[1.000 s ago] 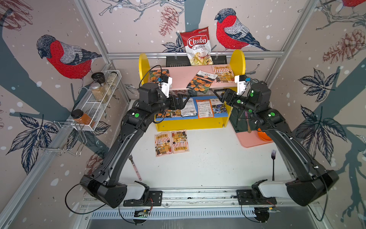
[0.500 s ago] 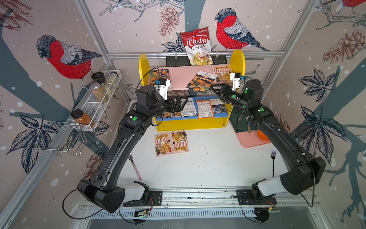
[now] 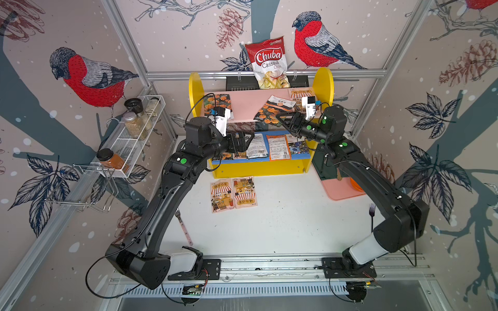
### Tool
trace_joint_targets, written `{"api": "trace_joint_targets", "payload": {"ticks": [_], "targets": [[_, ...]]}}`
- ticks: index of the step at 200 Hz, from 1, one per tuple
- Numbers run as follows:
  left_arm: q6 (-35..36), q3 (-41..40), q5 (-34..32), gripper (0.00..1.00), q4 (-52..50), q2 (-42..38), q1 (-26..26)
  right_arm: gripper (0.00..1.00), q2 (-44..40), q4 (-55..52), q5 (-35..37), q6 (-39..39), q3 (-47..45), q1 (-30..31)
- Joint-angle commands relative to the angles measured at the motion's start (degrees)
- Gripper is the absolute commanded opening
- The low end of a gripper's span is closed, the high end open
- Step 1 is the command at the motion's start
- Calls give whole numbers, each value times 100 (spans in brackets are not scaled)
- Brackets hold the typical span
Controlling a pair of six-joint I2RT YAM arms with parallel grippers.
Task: Take the seed bag off the shelf
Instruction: Pick up the seed packet from the shelf.
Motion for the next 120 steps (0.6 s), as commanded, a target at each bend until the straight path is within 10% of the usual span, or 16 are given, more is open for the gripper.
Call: {"api": "trace_joint_targets", "payload": {"ticks": [1, 120], "targets": [[-27, -13, 123, 98, 274, -38, 43, 51, 54, 358, -34, 88, 57, 18], [-763, -198, 1048, 98, 1317, 87, 275, 27, 18, 470, -43, 84, -124, -88]]}}
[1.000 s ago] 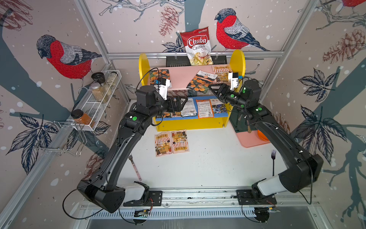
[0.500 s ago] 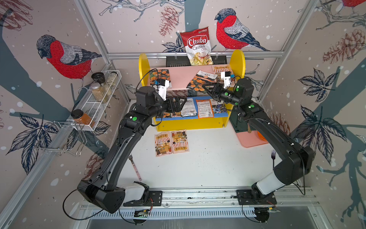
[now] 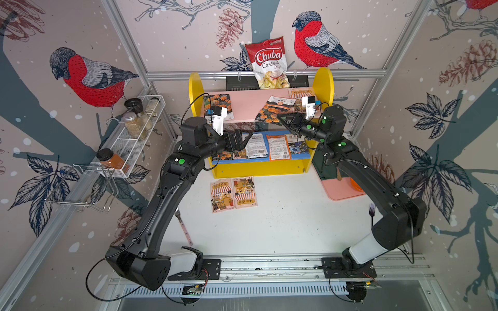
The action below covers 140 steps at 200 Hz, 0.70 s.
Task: Take the seed bag off the shelf
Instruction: Pick up the seed packet from the shelf.
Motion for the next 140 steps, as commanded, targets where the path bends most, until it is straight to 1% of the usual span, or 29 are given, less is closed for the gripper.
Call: {"api": "trace_joint_targets", "payload": {"ticks": [1, 12, 27, 43, 58, 75, 88, 121, 140], "targets": [[-406, -15, 486, 98, 815, 123, 28, 27, -47, 226, 12, 6, -62, -5], [-588, -4, 624, 98, 1046, 202, 30, 24, -45, 242, -17, 1, -109, -14], [-816, 12, 748, 98, 1266, 309, 19, 22, -54, 302, -64, 9, -171, -31], [-1000, 47, 842, 98, 1349, 434, 16, 18, -65, 308, -100, -9, -208, -60], [-1147, 21, 908, 97, 1417, 519, 21, 16, -95, 334, -131, -12, -278, -82], [-1334, -65, 1079, 96, 1627, 608, 13, 12, -135, 396, -158, -9, -385, -109], [-1370, -67, 1158, 95, 1675, 719, -2, 10, -169, 463, -202, 8, -474, -120], [-1335, -13, 1097, 94, 1745, 889, -78, 3, -226, 511, -255, -1, -584, -129], [-1311, 94, 1051, 91, 1818, 979, -151, 0, -250, 527, -290, -11, -630, -130]]}}
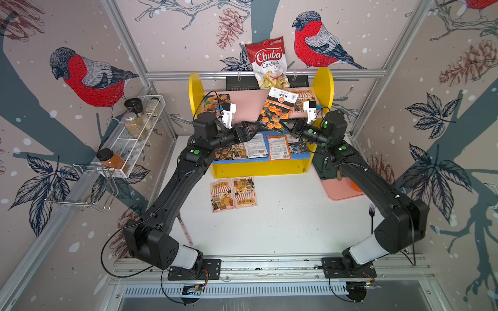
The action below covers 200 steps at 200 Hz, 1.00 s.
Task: Take the seed bag off the shelf
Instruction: Pick up the seed packet from the shelf, then place the seed packet at the center of the board.
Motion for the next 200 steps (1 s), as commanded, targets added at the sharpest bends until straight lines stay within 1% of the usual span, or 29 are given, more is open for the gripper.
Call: {"api": "trace_joint_targets", "payload": {"ticks": [1, 14, 60, 85, 110, 117, 130, 143, 158, 171, 200], "targets": [[1, 143, 93, 91, 414, 89, -74, 0, -57, 191, -114, -10, -54, 2], [8, 251, 94, 88, 430, 192, -110, 0, -84, 207, -121, -19, -105, 3], [35, 361, 139, 68, 457, 366, -172, 0, -290, 213, -209, -122, -381, 62], [51, 338, 138, 65, 457, 404, -211, 0, -425, 277, -252, -142, -585, 82], [73, 322, 131, 58, 431, 421, -229, 0, -538, 324, -292, -161, -742, 86], [80, 309, 136, 53, 431, 427, -229, 0, -561, 328, -305, -166, -767, 91], [90, 288, 159, 36, 417, 434, -238, 0, -582, 325, -313, -180, -809, 91], [82, 252, 161, 21, 413, 414, -246, 0, -589, 334, -322, -188, -839, 91], [104, 221, 164, 8, 398, 404, -255, 0, -589, 345, -332, -192, -846, 96], [134, 216, 164, 0, 356, 403, -255, 0, -589, 335, -333, -198, -843, 108], [220, 151, 140, 0, 282, 328, -282, 0, -623, 256, -324, -285, -878, 156]]}}
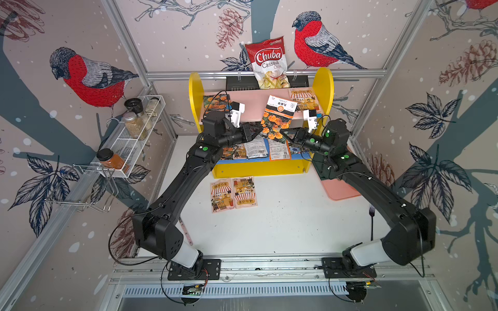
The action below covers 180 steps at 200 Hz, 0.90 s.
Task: Take the seed bag off the shelf
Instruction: Place the seed packet at the center of the board.
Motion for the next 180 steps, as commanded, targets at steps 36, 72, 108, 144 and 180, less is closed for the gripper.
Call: {"api": "trace_joint_targets", "payload": {"ticks": [36, 72, 108, 144, 180], "targets": [[252, -561, -154, 0, 75, -435, -135, 0, -305, 25, 11, -375, -352, 104], [217, -1318, -456, 0, 245, -882, -308, 0, -545, -344, 330, -766, -631, 320], [137, -2208, -819, 0, 436, -1451, -416, 0, -801, -601, 647, -1067, -1025, 517], [32, -3052, -1145, 0, 707, -2052, -570, 0, -963, -722, 798, -1236, -1491, 698], [-181, -3930, -1330, 0, 1084, -2410, -694, 0, -1058, -678, 855, -1262, -1928, 869]]}}
